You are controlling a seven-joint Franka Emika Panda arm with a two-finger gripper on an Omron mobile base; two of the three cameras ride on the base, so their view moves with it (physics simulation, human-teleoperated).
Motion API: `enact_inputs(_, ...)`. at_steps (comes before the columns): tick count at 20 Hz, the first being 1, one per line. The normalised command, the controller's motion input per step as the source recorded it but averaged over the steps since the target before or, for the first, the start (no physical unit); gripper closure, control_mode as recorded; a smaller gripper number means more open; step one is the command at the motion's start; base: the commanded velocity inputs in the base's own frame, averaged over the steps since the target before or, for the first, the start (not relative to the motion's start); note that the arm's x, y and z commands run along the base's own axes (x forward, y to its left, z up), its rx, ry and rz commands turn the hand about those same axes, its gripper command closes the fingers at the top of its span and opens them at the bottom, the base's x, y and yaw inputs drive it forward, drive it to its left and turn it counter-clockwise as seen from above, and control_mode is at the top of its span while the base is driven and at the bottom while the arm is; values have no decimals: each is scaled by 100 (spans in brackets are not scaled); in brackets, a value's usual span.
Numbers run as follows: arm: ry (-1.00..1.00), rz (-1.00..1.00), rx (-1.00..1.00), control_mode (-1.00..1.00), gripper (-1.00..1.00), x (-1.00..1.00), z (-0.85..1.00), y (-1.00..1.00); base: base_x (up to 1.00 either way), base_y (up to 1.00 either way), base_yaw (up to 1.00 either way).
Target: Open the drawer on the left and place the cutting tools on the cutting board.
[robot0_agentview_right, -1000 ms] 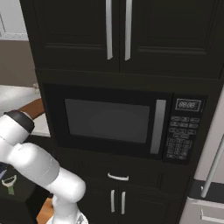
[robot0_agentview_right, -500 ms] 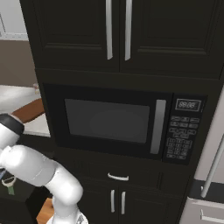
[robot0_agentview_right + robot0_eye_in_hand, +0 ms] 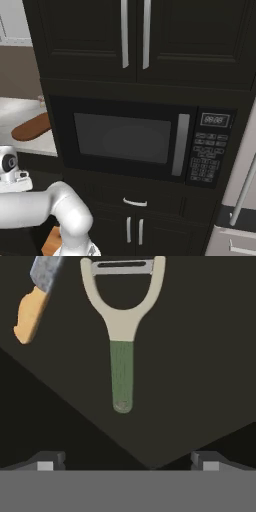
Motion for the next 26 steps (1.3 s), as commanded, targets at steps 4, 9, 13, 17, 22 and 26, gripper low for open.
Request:
enact_inputs(4,0,0,-1,-100,-100,-7,-25,0,0,0,0)
enact_inputs(9,-2,0,0,-100,-100,-4,-25,4,0,0,0)
enact_inputs(13,-5,0,0,-100,-100,0,-16,16,0,0,0)
enact_inputs(17,-5,-4,0,-100,-100,9,-16,25,0,0,0)
enact_inputs(22,-4,-4,0,-100,-100,2,-29,7,0,0,0)
enact_inputs(26,-9,-7,0,-100,-100,3,-41,4,0,0,0)
